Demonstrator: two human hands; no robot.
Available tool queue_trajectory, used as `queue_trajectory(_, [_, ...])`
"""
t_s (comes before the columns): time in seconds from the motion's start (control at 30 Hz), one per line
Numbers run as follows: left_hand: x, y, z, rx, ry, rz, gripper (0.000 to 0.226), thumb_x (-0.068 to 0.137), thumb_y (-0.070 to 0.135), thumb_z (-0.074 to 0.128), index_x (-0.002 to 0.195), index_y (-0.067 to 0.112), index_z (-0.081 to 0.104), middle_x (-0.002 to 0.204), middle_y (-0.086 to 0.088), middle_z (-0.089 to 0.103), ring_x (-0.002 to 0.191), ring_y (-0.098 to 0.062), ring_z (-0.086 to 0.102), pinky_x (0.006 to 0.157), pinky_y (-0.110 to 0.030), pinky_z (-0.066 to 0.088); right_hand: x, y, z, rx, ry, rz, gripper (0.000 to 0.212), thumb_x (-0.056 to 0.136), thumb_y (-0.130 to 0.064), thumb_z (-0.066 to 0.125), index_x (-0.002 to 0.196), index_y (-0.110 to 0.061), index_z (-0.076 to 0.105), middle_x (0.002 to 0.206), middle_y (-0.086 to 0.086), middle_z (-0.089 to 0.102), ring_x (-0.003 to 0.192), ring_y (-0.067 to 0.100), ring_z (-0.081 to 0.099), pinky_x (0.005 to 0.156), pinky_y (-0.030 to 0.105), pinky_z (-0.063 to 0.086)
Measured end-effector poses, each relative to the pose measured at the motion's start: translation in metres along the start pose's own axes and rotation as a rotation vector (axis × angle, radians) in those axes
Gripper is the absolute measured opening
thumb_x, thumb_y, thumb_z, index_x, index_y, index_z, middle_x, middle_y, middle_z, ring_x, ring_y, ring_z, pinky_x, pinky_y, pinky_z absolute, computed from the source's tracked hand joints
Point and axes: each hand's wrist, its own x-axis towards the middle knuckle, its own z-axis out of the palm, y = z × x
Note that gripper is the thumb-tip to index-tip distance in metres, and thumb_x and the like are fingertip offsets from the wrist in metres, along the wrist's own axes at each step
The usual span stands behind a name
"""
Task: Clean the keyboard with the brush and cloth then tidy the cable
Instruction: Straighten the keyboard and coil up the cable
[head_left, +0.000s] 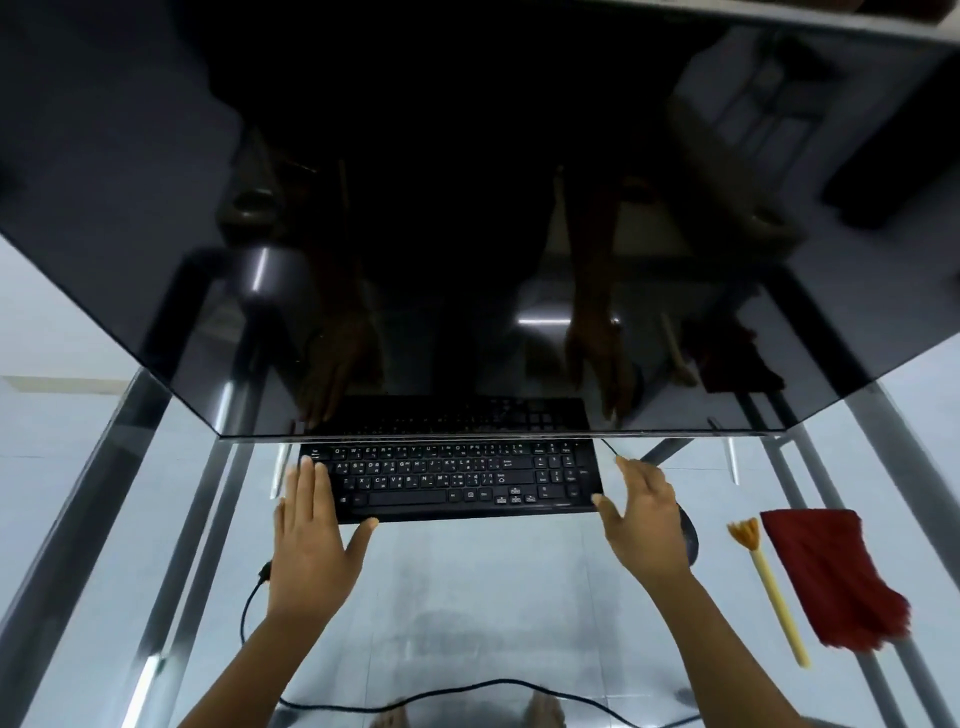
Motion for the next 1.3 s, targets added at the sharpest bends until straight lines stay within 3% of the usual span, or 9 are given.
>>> queue_trajectory(0.13, [-0.015, 0.039, 0.020, 0.053, -0.090, 0.219, 0.079, 0.093, 0.057, 0.027, 0.151, 0.004, 0.019, 0.161, -0.007, 0.011, 0.150, -0.019, 0.000, 0.120, -0.035, 0.003, -0.011, 0.039, -0.027, -0.074, 0.102, 0.092, 0.055, 0.080, -0.006, 0.078, 0.131, -0.001, 0.059, 0.126, 0.025, 0.057, 0.112, 0.045, 0.056, 0.095, 0.052, 0.046])
queue_trajectory(0.23, [-0.019, 0.073, 0.039, 0.091, -0.178, 0.340, 0.072, 0.095, 0.054, 0.026, 0.148, 0.005, 0.029, 0.159, -0.006, 0.018, 0.149, -0.017, 0.006, 0.118, -0.036, 0.004, -0.018, 0.062, -0.032, -0.124, 0.045, 0.070, 0.058, 0.075, -0.011, 0.081, 0.129, -0.005, 0.061, 0.123, 0.025, 0.059, 0.106, 0.044, 0.060, 0.091, 0.048, 0.048])
queue_trajectory(0.37, [-0.014, 0.103, 0.058, 0.155, -0.232, 0.443, 0.068, 0.097, 0.053, 0.022, 0.145, 0.007, 0.039, 0.157, -0.004, 0.024, 0.147, -0.016, 0.011, 0.117, -0.041, 0.003, -0.013, 0.066, -0.030, -0.063, -0.034, 0.047, 0.049, 0.086, -0.010, 0.069, 0.134, -0.011, 0.058, 0.132, 0.020, 0.055, 0.111, 0.041, 0.058, 0.090, 0.045, 0.054])
queue_trajectory(0.47, [-0.008, 0.110, 0.066, 0.146, -0.209, 0.431, 0.066, 0.096, 0.051, 0.023, 0.144, 0.008, 0.039, 0.157, -0.003, 0.025, 0.148, -0.013, 0.005, 0.118, -0.042, -0.002, 0.002, 0.061, -0.039, -0.070, 0.008, 0.098, 0.047, 0.094, -0.015, 0.062, 0.140, -0.012, 0.053, 0.138, 0.012, 0.053, 0.119, 0.032, 0.052, 0.097, 0.036, 0.043])
queue_trajectory(0.6, [-0.006, 0.113, 0.071, 0.129, -0.179, 0.428, 0.067, 0.096, 0.050, 0.024, 0.144, 0.007, 0.039, 0.158, -0.004, 0.024, 0.149, -0.013, 0.004, 0.118, -0.043, -0.002, 0.025, 0.059, -0.046, -0.059, -0.003, 0.175, 0.047, 0.099, -0.023, 0.055, 0.145, -0.018, 0.045, 0.146, 0.001, 0.044, 0.128, 0.023, 0.043, 0.091, 0.031, 0.039])
queue_trajectory(0.83, [-0.007, 0.110, 0.072, 0.096, -0.199, 0.428, 0.069, 0.096, 0.051, 0.023, 0.148, 0.006, 0.030, 0.159, -0.002, 0.019, 0.149, -0.014, 0.006, 0.120, -0.043, -0.002, 0.046, 0.070, -0.044, 0.016, 0.046, 0.208, 0.048, 0.099, -0.020, 0.056, 0.145, -0.013, 0.045, 0.146, 0.007, 0.044, 0.130, 0.027, 0.041, 0.104, 0.036, 0.041])
queue_trajectory(1.3, [-0.005, 0.107, 0.068, 0.114, -0.224, 0.455, 0.068, 0.097, 0.050, 0.023, 0.150, 0.007, 0.027, 0.160, -0.001, 0.018, 0.149, -0.014, 0.007, 0.120, -0.043, 0.001, 0.055, 0.076, -0.037, 0.017, 0.065, 0.179, 0.048, 0.101, -0.022, 0.054, 0.146, -0.013, 0.043, 0.148, 0.008, 0.042, 0.132, 0.027, 0.039, 0.104, 0.040, 0.044])
